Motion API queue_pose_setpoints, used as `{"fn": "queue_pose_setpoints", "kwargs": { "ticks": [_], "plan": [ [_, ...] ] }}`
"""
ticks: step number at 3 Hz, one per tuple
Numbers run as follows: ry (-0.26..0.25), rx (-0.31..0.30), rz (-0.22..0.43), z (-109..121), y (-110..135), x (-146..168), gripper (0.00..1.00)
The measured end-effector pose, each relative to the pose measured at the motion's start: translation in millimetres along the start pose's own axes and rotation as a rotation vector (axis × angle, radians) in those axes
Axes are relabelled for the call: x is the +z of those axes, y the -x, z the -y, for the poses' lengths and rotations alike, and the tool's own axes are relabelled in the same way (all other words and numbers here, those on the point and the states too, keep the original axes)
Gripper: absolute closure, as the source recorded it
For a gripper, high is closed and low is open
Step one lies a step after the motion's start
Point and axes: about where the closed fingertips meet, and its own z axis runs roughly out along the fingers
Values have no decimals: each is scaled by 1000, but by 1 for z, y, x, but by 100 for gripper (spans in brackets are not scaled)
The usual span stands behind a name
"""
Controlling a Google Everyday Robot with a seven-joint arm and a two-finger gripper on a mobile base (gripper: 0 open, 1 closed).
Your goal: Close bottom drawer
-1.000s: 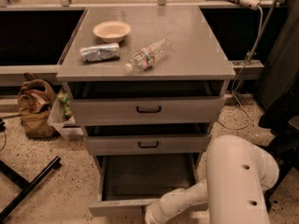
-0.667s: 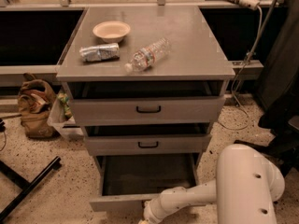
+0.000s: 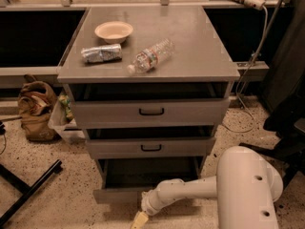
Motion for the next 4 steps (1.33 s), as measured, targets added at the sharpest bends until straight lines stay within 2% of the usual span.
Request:
{"fn": "queue_pose_setpoints", "kwargs": {
  "ticks": [1,2,3,4],
  "plan": [
    [-13,-37,-4,16,22,4,0],
    [9,-69,-10,10,32,8,0],
    [9,-69,-10,10,32,8,0],
    [-3,-53,-11,23,29,10,0]
  ]
}}
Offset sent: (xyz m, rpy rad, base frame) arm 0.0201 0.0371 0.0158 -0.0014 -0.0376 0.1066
